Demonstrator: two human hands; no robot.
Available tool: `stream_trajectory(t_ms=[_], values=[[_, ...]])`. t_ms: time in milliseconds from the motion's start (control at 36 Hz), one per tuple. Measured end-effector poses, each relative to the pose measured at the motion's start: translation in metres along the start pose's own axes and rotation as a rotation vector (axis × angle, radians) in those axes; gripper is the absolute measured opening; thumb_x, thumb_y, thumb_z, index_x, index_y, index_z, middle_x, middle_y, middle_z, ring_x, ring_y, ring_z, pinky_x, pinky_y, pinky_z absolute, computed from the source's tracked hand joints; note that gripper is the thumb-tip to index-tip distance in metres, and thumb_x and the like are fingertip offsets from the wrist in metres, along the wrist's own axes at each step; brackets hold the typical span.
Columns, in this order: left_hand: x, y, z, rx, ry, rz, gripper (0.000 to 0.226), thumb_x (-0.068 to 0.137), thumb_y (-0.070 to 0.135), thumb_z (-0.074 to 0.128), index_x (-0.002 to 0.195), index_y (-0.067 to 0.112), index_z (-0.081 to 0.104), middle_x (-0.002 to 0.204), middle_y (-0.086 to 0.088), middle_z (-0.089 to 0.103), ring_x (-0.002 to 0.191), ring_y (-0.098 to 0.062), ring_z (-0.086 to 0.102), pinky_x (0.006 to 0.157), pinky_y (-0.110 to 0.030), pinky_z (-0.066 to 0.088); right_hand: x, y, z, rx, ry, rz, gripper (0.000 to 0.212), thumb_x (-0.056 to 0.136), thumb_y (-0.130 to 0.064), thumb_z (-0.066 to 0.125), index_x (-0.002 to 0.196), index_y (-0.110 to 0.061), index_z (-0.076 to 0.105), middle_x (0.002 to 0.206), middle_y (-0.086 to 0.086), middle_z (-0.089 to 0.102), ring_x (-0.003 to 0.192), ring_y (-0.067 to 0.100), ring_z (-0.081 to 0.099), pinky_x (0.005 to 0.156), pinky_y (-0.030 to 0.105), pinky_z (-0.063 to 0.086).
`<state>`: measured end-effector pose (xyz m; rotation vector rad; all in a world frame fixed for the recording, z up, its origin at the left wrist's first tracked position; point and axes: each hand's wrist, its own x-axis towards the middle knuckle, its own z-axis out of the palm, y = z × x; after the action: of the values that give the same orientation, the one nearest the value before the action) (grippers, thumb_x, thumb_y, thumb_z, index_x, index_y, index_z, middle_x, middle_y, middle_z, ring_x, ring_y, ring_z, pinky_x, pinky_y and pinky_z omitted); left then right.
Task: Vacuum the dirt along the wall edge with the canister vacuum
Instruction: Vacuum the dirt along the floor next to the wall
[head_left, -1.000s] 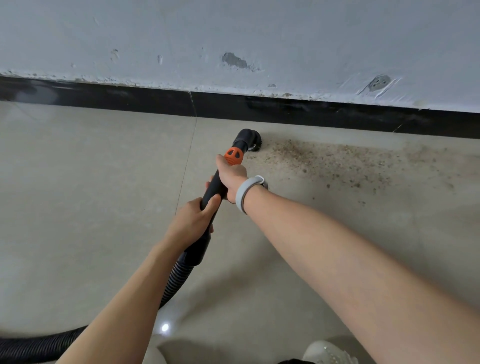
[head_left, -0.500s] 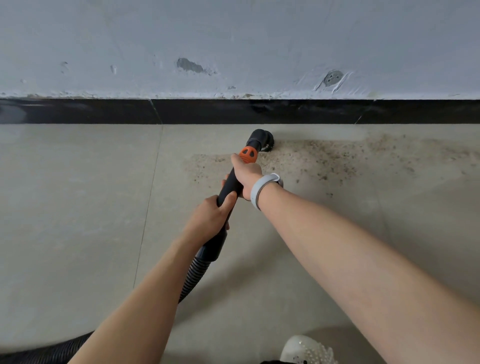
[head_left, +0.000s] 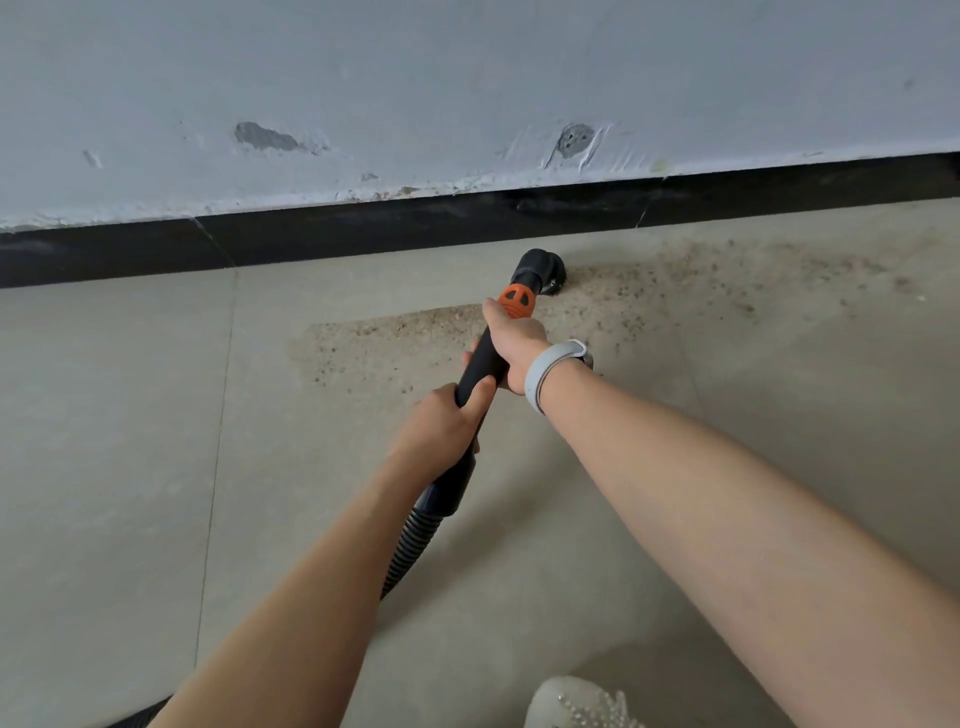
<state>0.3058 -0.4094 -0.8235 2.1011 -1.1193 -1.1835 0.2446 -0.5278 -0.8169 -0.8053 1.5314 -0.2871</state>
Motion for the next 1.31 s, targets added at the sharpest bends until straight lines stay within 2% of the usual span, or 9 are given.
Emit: stream_trajectory(t_ms=[139,250,389,528,750,944,1056,1139,1306], values=[[0.011,0.017,0.015,0.039,-0.026,0.023,0.045,0.096,0.052,0.041,0.073,0.014,0.050,0.048,0.003,0.061,0.049,-0.010,0.060,0.051,-0.024,0.041,0.009,-0.004,-0.027,0.132,0.014,0.020,0.043,0.093,-0.046,0.055,0.111,-0.007,0.049,0.107,0.012,0.064,0.085,0.028,0.067,0.085,0.043,0.057],[0.019,0.033,0.026,0.037,-0.066,0.033,0.045,0.096,0.053,0.041,0.074,0.014,0.050,0.054,0.000,0.064,0.052,-0.015,0.062,0.055,-0.027,0.046,0.016,-0.008,-0.049,0.177,0.041,0.029,0.036,0.093,-0.041,0.056,0.099,-0.006,0.049,0.101,0.012,0.064,0.099,0.032,0.067,0.093,0.047,0.054],[0.027,0.053,0.039,0.085,-0.121,0.050,0.046,0.096,0.055,0.039,0.077,0.014,0.050,0.065,-0.006,0.069,0.061,-0.021,0.066,0.067,-0.033,0.053,0.021,-0.013,-0.073,0.268,0.066,0.060,0.036,0.093,-0.039,0.057,0.110,-0.008,0.047,0.093,0.011,0.062,0.060,0.024,0.064,0.080,0.042,0.059],[0.034,0.068,0.049,0.120,-0.160,0.065,0.048,0.096,0.055,0.037,0.080,0.013,0.051,0.069,-0.008,0.071,0.065,-0.024,0.067,0.078,-0.041,0.056,0.025,-0.016,-0.093,0.303,0.087,0.083,0.040,0.093,-0.039,0.058,0.118,-0.010,0.046,0.110,0.013,0.062,0.062,0.024,0.065,0.056,0.032,0.057],[0.045,0.084,0.059,0.184,-0.195,0.104,0.047,0.096,0.057,0.036,0.075,0.017,0.047,0.069,-0.005,0.070,0.066,-0.024,0.067,0.081,-0.042,0.055,0.029,-0.022,-0.114,0.342,0.121,0.081,0.041,0.094,-0.039,0.058,0.120,-0.009,0.046,0.115,0.014,0.062,0.063,0.024,0.065,0.052,0.031,0.057],[0.042,0.075,0.047,0.158,-0.176,0.105,0.047,0.096,0.058,0.036,0.076,0.017,0.049,0.064,-0.001,0.069,0.062,-0.019,0.066,0.072,-0.034,0.054,0.027,-0.021,-0.100,0.319,0.154,0.042,0.040,0.093,-0.042,0.056,0.111,-0.009,0.045,0.116,0.015,0.063,0.078,0.028,0.069,0.077,0.040,0.060],[0.035,0.059,0.034,0.127,-0.131,0.091,0.045,0.095,0.056,0.039,0.076,0.017,0.050,0.059,0.002,0.066,0.060,-0.016,0.064,0.066,-0.031,0.049,0.016,-0.020,-0.077,0.341,0.102,0.039,0.037,0.093,-0.041,0.058,0.108,-0.009,0.047,0.101,0.013,0.063,0.062,0.024,0.067,0.059,0.033,0.059],[0.027,0.042,0.017,0.100,-0.092,0.079,0.045,0.094,0.055,0.040,0.075,0.017,0.051,0.055,0.002,0.065,0.056,-0.015,0.064,0.064,-0.030,0.051,0.009,-0.017,-0.053,0.290,0.083,0.016,0.037,0.093,-0.042,0.057,0.104,-0.007,0.049,0.108,0.015,0.063,0.088,0.031,0.069,0.078,0.041,0.060],[0.007,0.004,-0.032,0.069,-0.021,0.062,0.043,0.094,0.053,0.043,0.074,0.016,0.052,0.047,0.005,0.063,0.044,-0.006,0.060,0.052,-0.024,0.043,-0.013,-0.014,0.008,0.234,0.017,-0.015,0.044,0.093,-0.046,0.056,0.114,-0.008,0.046,0.113,0.014,0.060,0.103,0.034,0.064,0.091,0.047,0.055]])
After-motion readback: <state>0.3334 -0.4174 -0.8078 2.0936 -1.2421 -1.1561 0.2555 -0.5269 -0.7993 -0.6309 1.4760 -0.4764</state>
